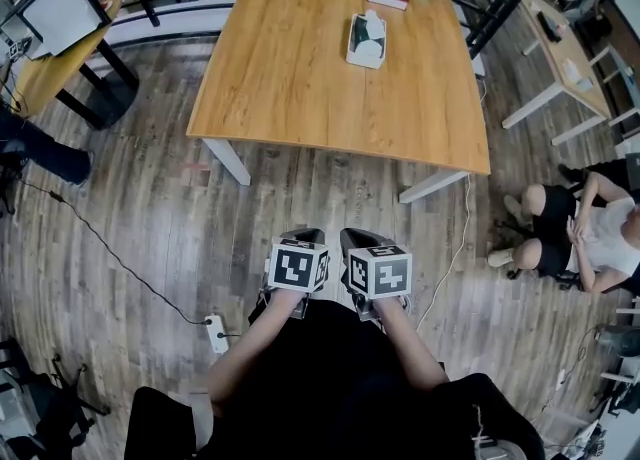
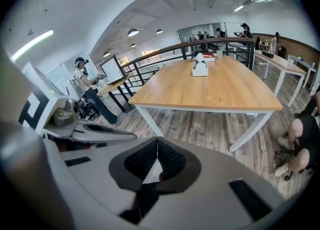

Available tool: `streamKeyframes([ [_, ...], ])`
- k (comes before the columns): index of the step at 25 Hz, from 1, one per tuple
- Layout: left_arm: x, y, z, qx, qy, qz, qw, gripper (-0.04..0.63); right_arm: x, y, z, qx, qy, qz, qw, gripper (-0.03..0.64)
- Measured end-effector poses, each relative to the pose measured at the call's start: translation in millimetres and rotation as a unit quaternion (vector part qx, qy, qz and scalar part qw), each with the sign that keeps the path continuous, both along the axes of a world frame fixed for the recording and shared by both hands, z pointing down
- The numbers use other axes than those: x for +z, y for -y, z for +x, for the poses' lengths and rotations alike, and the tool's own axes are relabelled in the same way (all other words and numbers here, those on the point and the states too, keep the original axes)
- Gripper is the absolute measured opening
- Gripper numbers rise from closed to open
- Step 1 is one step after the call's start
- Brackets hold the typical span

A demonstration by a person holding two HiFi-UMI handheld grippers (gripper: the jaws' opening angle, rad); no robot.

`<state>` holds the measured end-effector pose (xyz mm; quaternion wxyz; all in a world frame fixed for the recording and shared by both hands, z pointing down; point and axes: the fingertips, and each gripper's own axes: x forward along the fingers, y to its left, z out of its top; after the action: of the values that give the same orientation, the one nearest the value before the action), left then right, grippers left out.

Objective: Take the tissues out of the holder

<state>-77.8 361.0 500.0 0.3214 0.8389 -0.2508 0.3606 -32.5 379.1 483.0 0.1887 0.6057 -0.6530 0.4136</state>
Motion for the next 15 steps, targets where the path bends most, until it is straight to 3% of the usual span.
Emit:
streamKeyframes([
  [15, 5.0, 85.1, -3.7, 0.027, -0.008, -0.007, 0.9996, 0.008, 3.3, 86.1, -8.0, 0.021, -0.003, -0.005, 1.0, 0.011],
])
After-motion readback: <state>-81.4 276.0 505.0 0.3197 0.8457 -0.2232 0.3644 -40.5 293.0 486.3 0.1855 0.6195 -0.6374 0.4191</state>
